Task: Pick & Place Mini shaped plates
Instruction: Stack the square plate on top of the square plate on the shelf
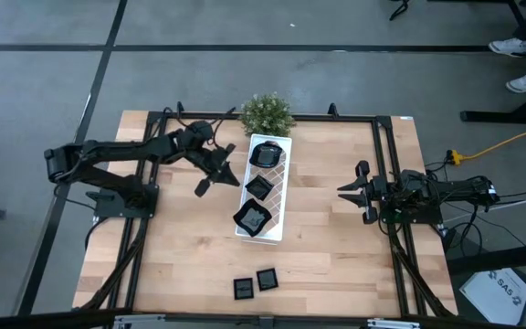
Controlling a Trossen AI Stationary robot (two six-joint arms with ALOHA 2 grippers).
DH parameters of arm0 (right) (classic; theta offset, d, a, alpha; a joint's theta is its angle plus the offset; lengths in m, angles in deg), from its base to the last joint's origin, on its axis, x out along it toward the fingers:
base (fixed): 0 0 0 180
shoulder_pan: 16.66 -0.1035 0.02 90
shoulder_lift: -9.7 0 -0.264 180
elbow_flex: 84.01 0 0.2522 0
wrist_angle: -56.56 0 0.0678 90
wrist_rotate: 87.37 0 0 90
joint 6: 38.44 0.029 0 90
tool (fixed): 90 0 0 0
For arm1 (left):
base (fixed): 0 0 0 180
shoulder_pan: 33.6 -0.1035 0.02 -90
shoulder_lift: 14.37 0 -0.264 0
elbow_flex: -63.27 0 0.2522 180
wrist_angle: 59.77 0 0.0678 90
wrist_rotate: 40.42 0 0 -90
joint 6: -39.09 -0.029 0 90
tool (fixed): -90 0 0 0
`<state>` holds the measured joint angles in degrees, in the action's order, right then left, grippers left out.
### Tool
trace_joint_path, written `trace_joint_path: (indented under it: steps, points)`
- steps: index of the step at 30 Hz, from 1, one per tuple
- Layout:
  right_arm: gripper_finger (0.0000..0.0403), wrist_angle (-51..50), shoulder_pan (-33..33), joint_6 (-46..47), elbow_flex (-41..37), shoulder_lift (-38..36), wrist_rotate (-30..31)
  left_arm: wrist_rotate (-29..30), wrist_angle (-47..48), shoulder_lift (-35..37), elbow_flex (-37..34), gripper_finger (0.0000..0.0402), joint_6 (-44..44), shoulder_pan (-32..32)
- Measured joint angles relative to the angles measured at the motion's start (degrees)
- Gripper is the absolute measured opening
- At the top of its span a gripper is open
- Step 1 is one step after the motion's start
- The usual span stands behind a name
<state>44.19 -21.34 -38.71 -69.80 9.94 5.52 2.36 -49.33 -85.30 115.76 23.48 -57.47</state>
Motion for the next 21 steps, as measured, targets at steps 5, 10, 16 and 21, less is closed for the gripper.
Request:
trace_joint_path:
  steps: [5, 10, 16, 21]
  points:
    - [0.0085, 0.0, 0.0, 0.0, 0.0, 0.0, 0.0, 9.2, 8.7, 1.4, 2.6, 0.0001, -8.2, 4.3]
    - [0.0085, 0.0, 0.0, 0.0, 0.0, 0.0, 0.0, 12.8, 9.6, 0.8, 3.6, 0.0002, -10.6, 7.4]
    - [0.0085, 0.0, 0.0, 0.0, 0.0, 0.0, 0.0, 12.7, 9.6, 0.8, 5.1, 0.0002, -10.7, 7.6]
    - [0.0085, 0.0, 0.0, 0.0, 0.0, 0.0, 0.0, 13.4, 9.7, 0.0, 5.2, 0.0002, -11.2, 7.6]
